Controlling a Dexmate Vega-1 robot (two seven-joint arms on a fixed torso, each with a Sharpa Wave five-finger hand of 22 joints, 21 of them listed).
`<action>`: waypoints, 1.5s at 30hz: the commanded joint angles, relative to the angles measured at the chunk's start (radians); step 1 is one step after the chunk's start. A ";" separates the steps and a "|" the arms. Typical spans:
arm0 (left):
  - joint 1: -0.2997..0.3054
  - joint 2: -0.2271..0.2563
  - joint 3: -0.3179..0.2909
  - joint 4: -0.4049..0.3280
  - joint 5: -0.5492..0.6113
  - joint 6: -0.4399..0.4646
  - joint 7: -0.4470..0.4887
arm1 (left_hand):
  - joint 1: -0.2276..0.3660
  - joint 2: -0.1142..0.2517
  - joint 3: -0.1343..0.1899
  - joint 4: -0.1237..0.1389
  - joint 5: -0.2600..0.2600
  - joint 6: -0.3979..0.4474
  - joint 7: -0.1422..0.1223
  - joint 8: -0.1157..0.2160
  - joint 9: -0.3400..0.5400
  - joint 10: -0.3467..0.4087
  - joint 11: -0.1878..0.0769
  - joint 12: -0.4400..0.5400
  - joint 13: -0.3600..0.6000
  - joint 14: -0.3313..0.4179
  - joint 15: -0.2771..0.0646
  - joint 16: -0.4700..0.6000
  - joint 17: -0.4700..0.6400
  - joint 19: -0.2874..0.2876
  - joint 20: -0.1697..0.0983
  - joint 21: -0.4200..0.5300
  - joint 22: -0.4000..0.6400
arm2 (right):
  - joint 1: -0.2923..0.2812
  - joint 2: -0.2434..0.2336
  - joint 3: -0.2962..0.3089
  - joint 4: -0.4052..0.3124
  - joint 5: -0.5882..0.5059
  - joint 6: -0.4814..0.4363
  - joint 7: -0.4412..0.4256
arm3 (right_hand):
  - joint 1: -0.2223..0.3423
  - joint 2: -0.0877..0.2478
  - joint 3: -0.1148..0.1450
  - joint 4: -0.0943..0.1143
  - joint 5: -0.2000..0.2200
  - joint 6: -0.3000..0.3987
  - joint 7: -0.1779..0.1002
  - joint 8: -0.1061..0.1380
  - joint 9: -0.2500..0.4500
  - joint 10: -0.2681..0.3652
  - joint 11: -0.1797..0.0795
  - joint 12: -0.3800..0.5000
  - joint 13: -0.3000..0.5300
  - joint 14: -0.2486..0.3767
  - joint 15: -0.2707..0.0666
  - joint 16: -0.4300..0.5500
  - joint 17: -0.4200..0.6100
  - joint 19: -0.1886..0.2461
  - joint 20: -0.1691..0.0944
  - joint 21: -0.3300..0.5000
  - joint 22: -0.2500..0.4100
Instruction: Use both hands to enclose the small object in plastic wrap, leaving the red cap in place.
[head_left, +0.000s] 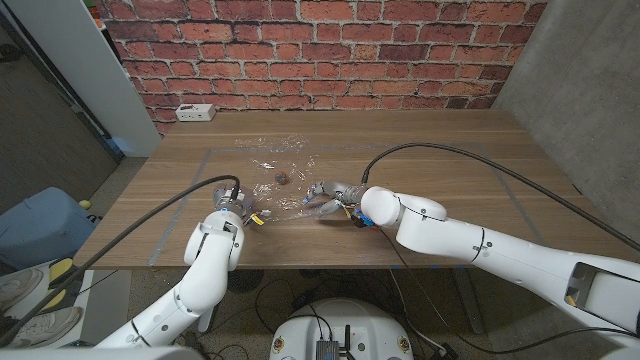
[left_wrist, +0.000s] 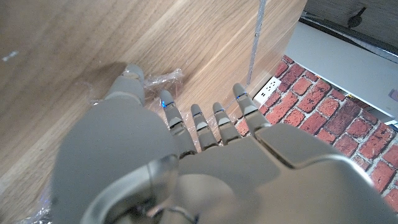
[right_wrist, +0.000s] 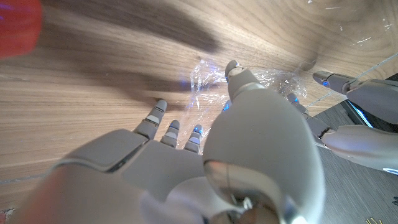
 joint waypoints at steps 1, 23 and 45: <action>-0.021 0.000 0.004 0.062 -0.048 0.006 0.053 | 0.017 0.039 0.017 -0.001 -0.015 0.052 0.032 0.017 -0.003 0.033 0.006 0.016 -0.001 0.027 -0.032 0.006 0.000 0.026 -0.004 0.001 0.003 | 0.005 0.042 -0.018 0.061 -0.075 -0.025 0.010 | -0.002 -0.010 -0.010 0.004 0.004 0.036 -0.001 0.006 -0.002 0.026 -0.004 0.008 0.000 0.022 -0.005 0.010 0.000 0.029 -0.003 0.009 0.001; -0.045 0.036 0.055 0.119 -0.112 0.088 0.164 | 0.064 0.140 0.064 -0.010 -0.075 0.301 0.135 0.070 -0.011 0.185 0.006 0.056 -0.006 0.142 -0.087 0.009 -0.003 0.103 -0.043 0.032 0.011 | -0.054 0.095 0.011 0.192 -0.110 0.076 -0.086 | 0.029 0.013 -0.063 0.011 0.007 0.574 0.162 0.094 -0.015 0.332 -0.016 0.045 -0.008 0.182 -0.051 0.056 0.005 0.169 -0.045 0.012 0.003; 0.052 0.022 0.035 0.027 -0.188 0.209 0.600 | 0.027 0.196 0.188 0.126 -0.017 0.138 0.204 0.143 0.166 0.154 0.002 0.022 0.039 0.152 -0.057 0.009 0.033 0.100 -0.012 0.070 0.029 | -0.294 0.147 0.302 0.283 0.231 0.463 -0.289 | -0.004 0.118 -0.049 0.069 0.026 0.541 0.236 0.100 0.052 0.345 0.055 0.009 0.001 0.141 -0.076 0.065 0.046 0.138 -0.095 -0.015 0.004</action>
